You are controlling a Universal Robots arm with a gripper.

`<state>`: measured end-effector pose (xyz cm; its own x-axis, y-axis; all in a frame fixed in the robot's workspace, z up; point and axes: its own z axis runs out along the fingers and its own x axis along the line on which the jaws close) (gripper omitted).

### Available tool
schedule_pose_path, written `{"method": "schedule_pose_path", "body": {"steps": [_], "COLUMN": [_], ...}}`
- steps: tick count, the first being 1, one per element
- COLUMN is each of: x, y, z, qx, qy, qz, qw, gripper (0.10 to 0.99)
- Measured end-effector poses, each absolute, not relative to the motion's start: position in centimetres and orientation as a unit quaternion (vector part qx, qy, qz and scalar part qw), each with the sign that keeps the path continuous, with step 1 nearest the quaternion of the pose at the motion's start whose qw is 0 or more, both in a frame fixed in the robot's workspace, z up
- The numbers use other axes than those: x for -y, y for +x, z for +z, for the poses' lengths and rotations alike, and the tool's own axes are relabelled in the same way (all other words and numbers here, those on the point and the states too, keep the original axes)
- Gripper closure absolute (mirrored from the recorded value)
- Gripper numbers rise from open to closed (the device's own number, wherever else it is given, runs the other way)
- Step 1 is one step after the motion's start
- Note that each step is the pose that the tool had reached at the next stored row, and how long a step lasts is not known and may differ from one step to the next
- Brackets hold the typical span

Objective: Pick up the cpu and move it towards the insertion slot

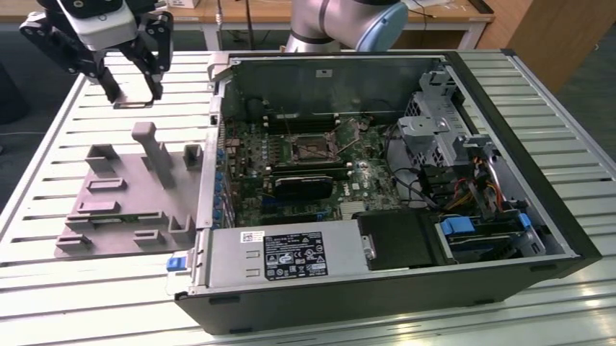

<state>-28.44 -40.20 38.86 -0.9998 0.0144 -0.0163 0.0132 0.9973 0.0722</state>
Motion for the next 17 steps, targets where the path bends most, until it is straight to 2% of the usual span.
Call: {"method": "schedule_pose_path", "body": {"steps": [17], "x": [40.2], "y": [-24.7], "z": [38.9], "qx": [-0.999], "qy": [0.007], "qz": [0.037], "qw": [0.008], "gripper": [0.545]}}
